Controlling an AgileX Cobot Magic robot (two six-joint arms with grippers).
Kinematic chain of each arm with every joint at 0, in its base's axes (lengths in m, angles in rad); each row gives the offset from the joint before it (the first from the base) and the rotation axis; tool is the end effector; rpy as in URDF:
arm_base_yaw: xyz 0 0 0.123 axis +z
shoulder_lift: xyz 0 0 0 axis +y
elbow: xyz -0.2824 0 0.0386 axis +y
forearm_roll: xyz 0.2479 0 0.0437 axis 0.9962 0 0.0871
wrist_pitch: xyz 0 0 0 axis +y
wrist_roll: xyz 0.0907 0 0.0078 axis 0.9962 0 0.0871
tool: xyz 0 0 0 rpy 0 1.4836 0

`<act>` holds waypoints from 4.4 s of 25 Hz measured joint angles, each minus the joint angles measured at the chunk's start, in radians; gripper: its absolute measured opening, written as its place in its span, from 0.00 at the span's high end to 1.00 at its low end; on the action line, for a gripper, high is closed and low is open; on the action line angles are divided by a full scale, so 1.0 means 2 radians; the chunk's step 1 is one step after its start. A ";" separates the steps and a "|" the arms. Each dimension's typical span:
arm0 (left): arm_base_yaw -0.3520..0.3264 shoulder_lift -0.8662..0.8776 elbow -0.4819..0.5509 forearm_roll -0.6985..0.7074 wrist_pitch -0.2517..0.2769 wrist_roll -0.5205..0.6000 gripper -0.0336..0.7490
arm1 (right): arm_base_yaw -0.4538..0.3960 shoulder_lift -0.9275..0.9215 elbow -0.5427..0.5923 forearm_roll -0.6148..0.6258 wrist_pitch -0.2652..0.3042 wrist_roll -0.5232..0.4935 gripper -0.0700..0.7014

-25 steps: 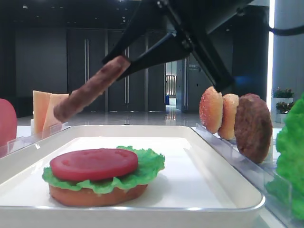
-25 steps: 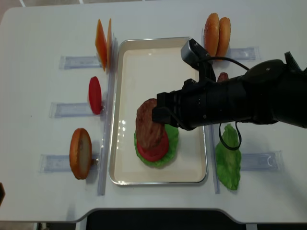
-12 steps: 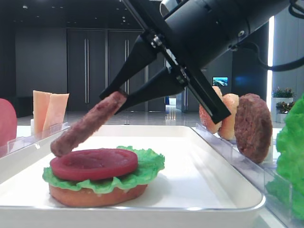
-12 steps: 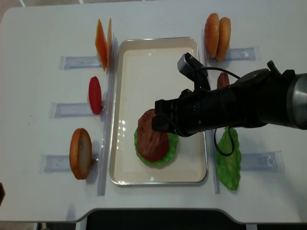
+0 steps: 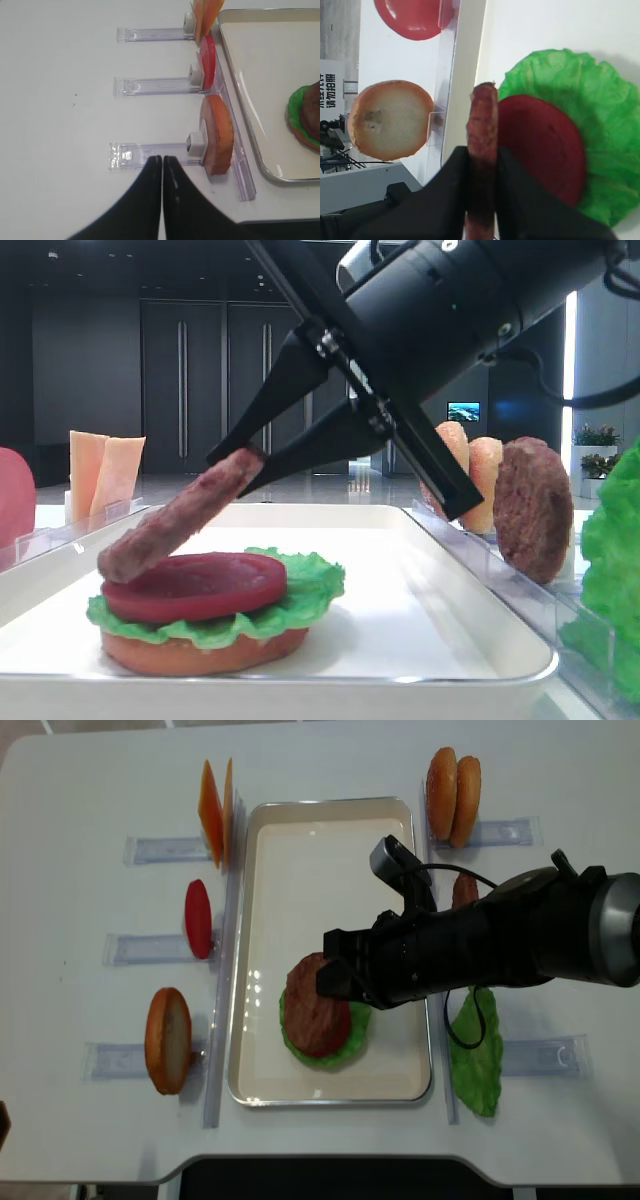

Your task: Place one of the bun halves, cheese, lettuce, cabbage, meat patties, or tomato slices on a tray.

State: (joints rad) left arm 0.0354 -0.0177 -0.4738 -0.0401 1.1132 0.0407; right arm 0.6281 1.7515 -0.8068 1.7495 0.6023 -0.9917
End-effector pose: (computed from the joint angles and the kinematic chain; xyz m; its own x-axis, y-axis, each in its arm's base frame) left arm -0.0068 -0.0035 0.2657 -0.5088 0.0050 -0.8609 0.0073 1.0000 0.0015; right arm 0.2334 0.2324 0.1679 -0.9673 0.0299 -0.2520 -0.1882 0.5819 0.7912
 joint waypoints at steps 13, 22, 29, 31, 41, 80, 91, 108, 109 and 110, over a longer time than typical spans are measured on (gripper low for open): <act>0.000 0.000 0.000 0.000 0.000 0.000 0.96 | -0.006 0.002 0.000 0.008 0.012 -0.003 0.77; 0.000 0.000 0.000 0.000 0.000 0.000 0.96 | -0.006 0.002 0.000 0.008 0.010 -0.003 0.67; 0.000 0.000 0.000 0.000 0.000 0.000 0.96 | -0.006 0.002 0.000 -0.001 -0.006 0.004 0.44; 0.000 0.000 0.000 0.000 0.000 0.000 0.96 | -0.006 0.002 0.000 -0.006 -0.012 0.006 0.39; 0.000 0.000 0.000 0.000 0.000 0.000 0.96 | -0.006 0.002 0.000 -0.015 -0.022 0.014 0.26; 0.000 0.000 0.000 0.000 0.000 0.000 0.96 | -0.006 -0.045 -0.064 -0.310 -0.032 0.292 0.25; 0.000 0.000 0.000 0.000 0.000 0.000 0.96 | -0.006 -0.052 -0.175 -0.536 0.078 0.496 0.25; 0.000 0.000 0.000 0.000 0.000 0.000 0.96 | -0.006 -0.056 -0.369 -0.850 0.306 0.633 0.25; 0.000 0.000 0.000 0.000 0.000 0.000 0.96 | -0.006 -0.057 -0.371 -0.859 0.306 0.634 0.25; 0.000 0.000 0.000 0.000 0.000 0.000 0.96 | -0.007 -0.057 -0.372 -0.864 0.307 0.634 0.25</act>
State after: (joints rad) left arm 0.0354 -0.0177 -0.4738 -0.0401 1.1130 0.0407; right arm 0.6149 1.6368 -1.5509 0.0208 1.2159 0.2763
